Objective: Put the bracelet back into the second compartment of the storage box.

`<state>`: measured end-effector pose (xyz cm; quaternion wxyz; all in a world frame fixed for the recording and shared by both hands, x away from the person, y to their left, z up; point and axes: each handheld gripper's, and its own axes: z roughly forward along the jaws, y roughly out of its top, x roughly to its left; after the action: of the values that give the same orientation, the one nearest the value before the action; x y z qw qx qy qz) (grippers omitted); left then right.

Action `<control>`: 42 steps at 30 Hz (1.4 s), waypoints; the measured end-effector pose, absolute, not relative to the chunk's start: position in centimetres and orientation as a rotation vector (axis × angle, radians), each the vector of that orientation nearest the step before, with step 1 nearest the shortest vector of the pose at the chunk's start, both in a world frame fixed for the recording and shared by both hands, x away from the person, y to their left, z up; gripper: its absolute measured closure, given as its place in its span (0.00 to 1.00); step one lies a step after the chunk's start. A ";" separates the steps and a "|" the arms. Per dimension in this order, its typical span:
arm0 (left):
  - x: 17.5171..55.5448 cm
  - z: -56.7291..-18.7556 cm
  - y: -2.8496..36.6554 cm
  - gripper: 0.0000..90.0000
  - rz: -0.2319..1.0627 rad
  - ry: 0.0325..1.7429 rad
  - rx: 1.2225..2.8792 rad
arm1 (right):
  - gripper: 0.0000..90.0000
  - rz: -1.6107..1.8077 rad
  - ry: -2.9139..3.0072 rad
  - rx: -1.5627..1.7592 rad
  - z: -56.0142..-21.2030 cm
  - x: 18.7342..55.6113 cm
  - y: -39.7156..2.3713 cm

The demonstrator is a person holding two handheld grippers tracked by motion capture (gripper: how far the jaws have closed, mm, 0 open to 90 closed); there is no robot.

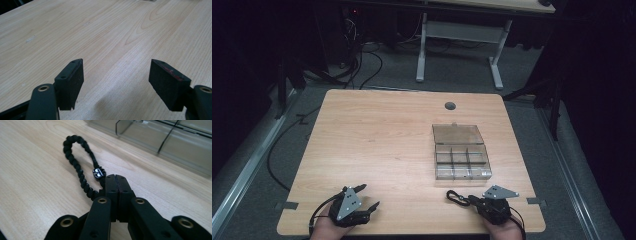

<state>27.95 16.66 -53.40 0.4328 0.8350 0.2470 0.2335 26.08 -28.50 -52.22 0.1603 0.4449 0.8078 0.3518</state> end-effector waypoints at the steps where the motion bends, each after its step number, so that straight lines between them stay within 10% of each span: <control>1: 28.0 -53.4 16.7 0.32 0.582 0.615 2.081 | 1.00 1.003 2.314 1.269 -52.2 26.0 -28.5; 42: 27.9 -53.4 17.0 0.32 0.573 0.617 2.047 | 0.87 0.733 2.366 1.470 -49.8 28.5 -29.2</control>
<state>27.85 16.97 -53.35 0.4477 0.8269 0.2494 0.2316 28.52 -29.23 -49.76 0.1301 0.5059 0.8145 0.2524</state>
